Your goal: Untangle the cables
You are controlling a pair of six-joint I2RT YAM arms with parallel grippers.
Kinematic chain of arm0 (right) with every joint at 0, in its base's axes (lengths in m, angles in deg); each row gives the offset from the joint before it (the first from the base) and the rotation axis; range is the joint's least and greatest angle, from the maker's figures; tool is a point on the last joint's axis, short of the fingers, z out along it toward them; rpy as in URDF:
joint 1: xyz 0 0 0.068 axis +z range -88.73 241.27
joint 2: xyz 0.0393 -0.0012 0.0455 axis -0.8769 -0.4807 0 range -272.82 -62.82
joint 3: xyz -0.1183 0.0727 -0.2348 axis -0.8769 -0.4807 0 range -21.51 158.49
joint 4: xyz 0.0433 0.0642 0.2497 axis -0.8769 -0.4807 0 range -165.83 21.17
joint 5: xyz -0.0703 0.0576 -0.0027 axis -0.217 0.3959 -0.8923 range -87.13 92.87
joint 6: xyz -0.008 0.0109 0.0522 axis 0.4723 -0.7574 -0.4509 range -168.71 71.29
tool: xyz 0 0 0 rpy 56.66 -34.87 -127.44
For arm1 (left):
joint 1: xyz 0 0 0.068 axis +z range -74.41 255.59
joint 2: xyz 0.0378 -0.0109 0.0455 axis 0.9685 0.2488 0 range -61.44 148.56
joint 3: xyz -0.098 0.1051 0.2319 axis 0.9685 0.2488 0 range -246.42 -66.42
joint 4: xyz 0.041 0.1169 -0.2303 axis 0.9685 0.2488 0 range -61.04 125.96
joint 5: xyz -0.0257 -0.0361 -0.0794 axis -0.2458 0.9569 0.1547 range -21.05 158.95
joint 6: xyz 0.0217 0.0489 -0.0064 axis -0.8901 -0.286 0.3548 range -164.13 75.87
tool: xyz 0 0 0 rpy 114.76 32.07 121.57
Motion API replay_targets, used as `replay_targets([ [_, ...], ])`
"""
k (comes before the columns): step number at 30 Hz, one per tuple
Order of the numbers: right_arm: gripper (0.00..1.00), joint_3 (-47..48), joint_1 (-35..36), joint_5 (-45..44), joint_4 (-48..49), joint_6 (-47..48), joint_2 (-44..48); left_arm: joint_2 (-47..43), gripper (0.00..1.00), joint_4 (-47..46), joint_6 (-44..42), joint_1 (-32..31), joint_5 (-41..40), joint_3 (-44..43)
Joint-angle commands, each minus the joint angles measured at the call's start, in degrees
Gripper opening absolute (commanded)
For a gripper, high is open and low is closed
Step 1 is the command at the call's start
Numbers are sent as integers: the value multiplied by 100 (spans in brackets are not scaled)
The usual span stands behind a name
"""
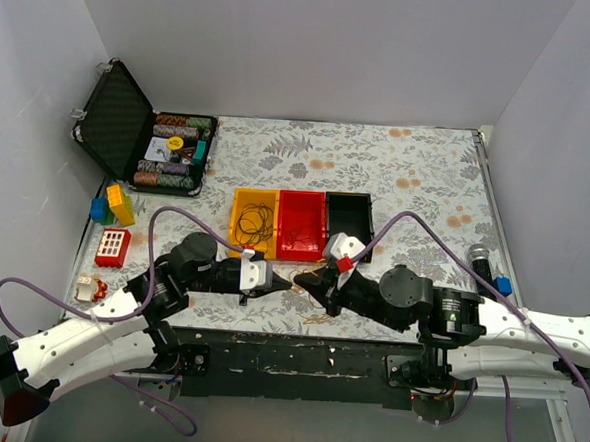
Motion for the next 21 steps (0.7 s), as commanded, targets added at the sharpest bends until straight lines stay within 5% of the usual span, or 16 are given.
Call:
replay_targets([
  [1,1,195,40,167,-96,-203,365,-196,0,164,-283,-20,-207,234],
  [10,1,300,40,395,-579,-388,691,-381,0,34,-162,-20,-814,622],
  [13,1,230,40,501,-518,-432,569,-224,64,-143,391,-29,-665,280],
  [14,1,212,40,580,-457,-441,525,-153,74,-204,611,-20,-656,166],
  [16,1,168,40,703,-360,-432,445,-56,84,-345,980,-20,-621,-10],
  [21,1,203,40,870,-298,-397,313,-30,87,-451,1421,-11,-331,-178],
])
